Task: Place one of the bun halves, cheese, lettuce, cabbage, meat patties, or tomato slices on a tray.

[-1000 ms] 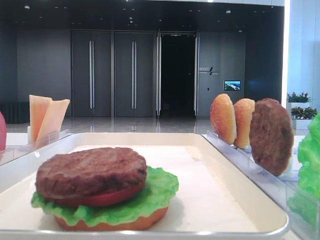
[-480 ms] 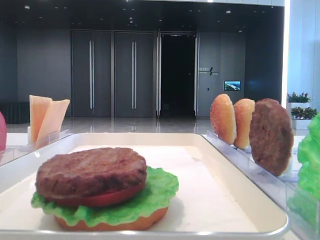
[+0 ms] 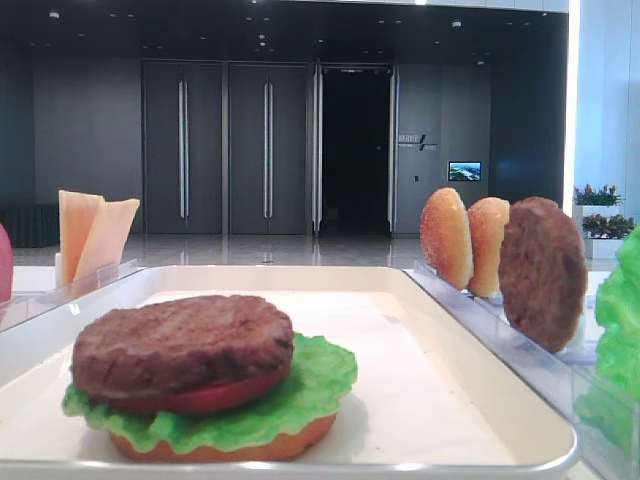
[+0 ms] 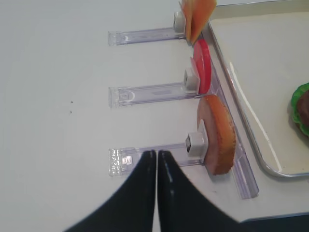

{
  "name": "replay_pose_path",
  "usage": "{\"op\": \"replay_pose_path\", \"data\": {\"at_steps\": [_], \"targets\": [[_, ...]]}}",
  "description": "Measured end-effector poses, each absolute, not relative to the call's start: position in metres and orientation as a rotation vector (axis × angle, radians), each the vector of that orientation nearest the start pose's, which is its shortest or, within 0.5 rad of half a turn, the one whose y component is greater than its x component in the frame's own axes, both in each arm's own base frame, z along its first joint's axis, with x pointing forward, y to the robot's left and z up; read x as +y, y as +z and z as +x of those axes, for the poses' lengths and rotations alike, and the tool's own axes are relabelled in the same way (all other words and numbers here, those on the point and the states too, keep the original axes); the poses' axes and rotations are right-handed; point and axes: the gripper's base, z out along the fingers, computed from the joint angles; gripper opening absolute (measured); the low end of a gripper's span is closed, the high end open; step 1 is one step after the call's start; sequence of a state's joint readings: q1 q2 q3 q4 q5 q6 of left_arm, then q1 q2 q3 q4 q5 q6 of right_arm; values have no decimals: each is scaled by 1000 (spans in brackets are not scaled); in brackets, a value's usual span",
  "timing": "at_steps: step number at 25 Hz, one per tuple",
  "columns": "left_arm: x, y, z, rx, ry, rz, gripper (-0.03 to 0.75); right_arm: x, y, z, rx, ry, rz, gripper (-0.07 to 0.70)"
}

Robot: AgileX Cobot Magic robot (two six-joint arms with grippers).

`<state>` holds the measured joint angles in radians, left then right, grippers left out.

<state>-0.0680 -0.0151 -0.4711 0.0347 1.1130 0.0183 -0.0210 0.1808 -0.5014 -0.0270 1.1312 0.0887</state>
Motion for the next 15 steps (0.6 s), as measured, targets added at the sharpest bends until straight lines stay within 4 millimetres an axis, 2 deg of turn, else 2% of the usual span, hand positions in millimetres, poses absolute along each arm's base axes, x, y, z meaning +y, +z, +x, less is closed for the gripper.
{"op": "replay_pose_path", "data": {"at_steps": [6, 15], "targets": [[3, 265, -6, 2108, 12, 89, -1, -2, 272, -8, 2115, 8, 119, 440], [3, 265, -6, 2108, 12, 89, 0, -2, 271, -9, 2107, 9, 117, 440]]}}
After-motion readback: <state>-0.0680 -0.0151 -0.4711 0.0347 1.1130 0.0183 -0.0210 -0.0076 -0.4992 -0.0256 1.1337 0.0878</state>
